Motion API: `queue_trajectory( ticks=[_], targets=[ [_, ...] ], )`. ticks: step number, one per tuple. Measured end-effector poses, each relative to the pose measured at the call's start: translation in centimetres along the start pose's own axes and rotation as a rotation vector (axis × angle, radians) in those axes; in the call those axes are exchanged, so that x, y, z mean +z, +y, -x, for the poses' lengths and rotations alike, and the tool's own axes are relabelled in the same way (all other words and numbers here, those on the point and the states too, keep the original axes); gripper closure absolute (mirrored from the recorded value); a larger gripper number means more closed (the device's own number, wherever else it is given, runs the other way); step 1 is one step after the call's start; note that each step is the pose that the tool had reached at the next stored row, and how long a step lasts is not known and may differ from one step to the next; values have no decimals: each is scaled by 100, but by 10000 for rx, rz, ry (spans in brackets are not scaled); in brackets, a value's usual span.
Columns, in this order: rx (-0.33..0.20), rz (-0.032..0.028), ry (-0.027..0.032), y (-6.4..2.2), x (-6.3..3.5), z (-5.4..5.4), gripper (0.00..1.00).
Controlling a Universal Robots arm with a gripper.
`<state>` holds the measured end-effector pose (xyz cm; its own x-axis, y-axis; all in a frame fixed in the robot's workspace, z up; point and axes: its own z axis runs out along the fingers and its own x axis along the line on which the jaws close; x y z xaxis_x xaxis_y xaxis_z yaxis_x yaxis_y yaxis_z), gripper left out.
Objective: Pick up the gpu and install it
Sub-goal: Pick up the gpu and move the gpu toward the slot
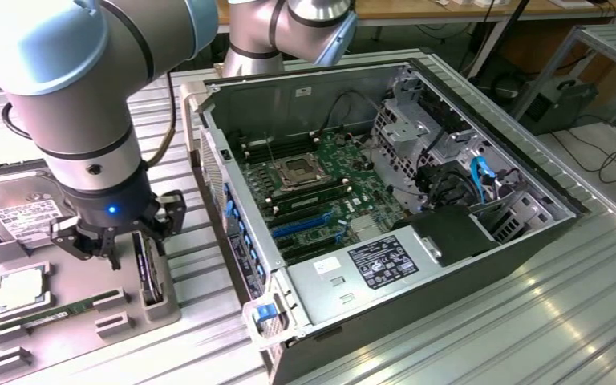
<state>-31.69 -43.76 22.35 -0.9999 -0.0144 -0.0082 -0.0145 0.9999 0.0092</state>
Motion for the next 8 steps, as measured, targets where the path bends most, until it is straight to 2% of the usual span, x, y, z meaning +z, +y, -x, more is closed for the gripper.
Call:
queue_trajectory(
  ticks=[4, 6, 8],
  targets=[
    [5, -11, -72, 0, 21, 4, 42],
    [4, -13, -92, -1, 29, 4, 55],
    [5, -15, -105, -2, 36, 4, 55]
  ],
)
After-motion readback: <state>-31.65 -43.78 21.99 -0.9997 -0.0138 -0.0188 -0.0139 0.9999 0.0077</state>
